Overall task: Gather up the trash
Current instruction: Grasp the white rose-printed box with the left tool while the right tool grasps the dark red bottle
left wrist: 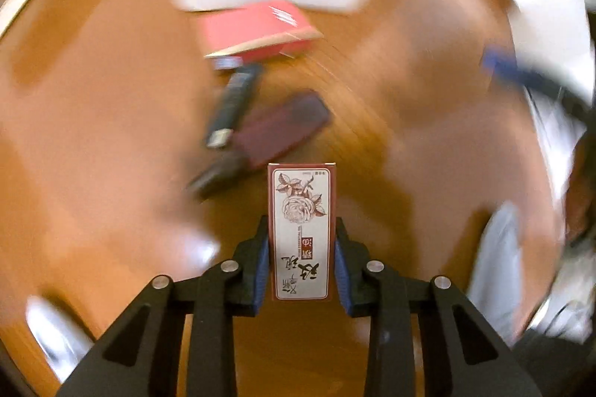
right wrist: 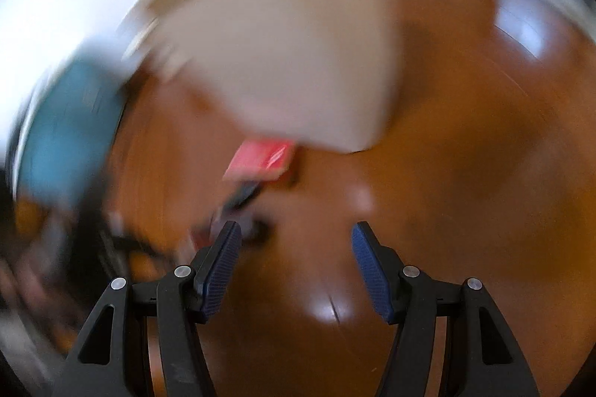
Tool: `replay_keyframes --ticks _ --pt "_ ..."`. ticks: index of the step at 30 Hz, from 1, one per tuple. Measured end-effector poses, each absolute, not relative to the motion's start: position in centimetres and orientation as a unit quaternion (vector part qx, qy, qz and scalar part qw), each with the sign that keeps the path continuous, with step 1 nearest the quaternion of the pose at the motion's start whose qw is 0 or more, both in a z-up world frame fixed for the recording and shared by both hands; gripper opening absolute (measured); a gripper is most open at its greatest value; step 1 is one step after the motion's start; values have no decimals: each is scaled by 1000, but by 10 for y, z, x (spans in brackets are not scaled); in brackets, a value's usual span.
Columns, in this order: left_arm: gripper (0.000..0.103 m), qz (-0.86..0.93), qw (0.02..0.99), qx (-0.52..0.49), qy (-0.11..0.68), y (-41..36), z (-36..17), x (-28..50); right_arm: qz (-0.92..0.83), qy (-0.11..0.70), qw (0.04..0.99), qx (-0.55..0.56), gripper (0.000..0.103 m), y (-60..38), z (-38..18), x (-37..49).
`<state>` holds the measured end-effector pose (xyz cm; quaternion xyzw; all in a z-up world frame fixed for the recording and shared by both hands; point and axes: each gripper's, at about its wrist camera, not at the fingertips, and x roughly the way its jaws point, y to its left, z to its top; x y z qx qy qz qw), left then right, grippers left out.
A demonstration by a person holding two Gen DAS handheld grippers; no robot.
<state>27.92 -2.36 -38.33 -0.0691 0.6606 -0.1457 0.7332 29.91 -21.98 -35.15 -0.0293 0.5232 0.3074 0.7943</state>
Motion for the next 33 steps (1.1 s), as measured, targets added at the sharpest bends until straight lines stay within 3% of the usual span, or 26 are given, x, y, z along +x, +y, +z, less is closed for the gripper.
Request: replay_keyframes --ticks 4,14,18,20,26,33 --pt "29 -91 738 -158 649 9 -371 257 415 492 736 -209 65 -148 -377 280" --pt "29 -78 732 -184 651 29 -379 211 488 464 614 -412 64 -57 -438 290" --pt "29 -74 738 -188 644 38 -368 209 496 478 597 -412 52 -46 -449 293" --pt "29 -66 741 -190 641 41 -371 209 498 486 585 -417 35 -42 -456 291" --pt "29 -52 757 -198 621 56 -349 212 490 516 607 -355 32 -62 -459 280" --pt "29 -100 813 -214 532 46 -252 246 432 560 697 -118 32 -148 -425 272"
